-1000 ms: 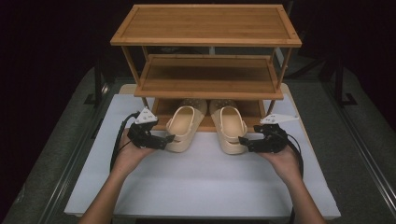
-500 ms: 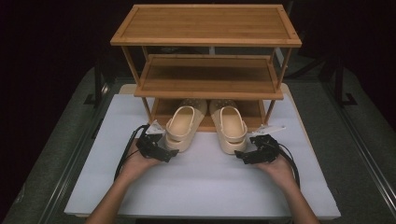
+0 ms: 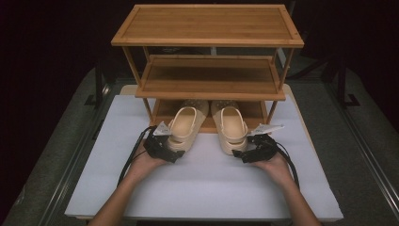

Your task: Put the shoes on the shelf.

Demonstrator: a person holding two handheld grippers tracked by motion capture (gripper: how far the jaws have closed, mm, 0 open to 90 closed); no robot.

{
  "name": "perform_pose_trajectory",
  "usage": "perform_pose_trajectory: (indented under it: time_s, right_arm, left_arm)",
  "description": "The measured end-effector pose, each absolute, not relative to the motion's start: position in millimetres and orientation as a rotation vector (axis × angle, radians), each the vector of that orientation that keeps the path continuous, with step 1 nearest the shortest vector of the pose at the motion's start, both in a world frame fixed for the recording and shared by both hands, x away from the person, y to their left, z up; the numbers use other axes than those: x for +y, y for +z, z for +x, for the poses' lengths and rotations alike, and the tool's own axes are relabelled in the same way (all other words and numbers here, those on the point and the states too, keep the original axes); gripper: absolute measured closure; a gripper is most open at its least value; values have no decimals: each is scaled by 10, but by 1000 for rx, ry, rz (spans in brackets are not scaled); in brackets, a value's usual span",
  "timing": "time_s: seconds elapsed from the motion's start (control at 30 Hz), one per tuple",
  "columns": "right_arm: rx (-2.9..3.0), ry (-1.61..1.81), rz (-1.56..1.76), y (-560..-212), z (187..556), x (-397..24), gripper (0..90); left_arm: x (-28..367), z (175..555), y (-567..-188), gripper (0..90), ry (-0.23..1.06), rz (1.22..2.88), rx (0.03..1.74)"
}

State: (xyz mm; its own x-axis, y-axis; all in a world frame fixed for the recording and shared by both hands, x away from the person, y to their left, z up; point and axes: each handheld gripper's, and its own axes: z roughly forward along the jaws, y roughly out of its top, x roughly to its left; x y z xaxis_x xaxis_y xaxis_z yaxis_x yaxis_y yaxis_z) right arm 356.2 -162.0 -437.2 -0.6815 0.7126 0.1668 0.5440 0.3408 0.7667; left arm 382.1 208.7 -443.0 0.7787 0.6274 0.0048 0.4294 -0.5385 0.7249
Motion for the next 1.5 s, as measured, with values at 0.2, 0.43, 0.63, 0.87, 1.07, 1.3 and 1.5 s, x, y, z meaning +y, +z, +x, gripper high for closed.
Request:
perform_pose_trajectory:
  time_s: [0.2, 0.43, 0.63, 0.87, 1.07, 1.3, 1.5]
  right_arm:
    - [2404, 1230, 1116, -4399, 3598, -1520, 108]
    - [2436, 1201, 1087, -4378, 3679, -1364, 113]
    - [2421, 1199, 1099, -4395, 3703, -1321, 112]
    - [2422, 1194, 1114, -4380, 3718, -1307, 113]
    - [2420, 1189, 1118, -4380, 3811, -1288, 113]
    - [2406, 1184, 1139, -4379, 4041, -1264, 113]
    - [2395, 1186, 1136, -4383, 4203, -1269, 113]
  left_arm:
    - [1966, 3873, -4401, 0, 327, 2241, 776]
    - [1709, 3929, -4398, 0, 303, 2243, 742]
    - [1498, 3911, -4395, 2, 340, 2265, 721]
    - [1538, 3956, -4379, 10, 294, 2241, 733]
    - [1529, 4051, -4387, 10, 303, 2230, 754]
    - [1490, 4247, -4389, 9, 327, 2216, 798]
    - [1474, 4390, -4391, 9, 334, 2208, 807]
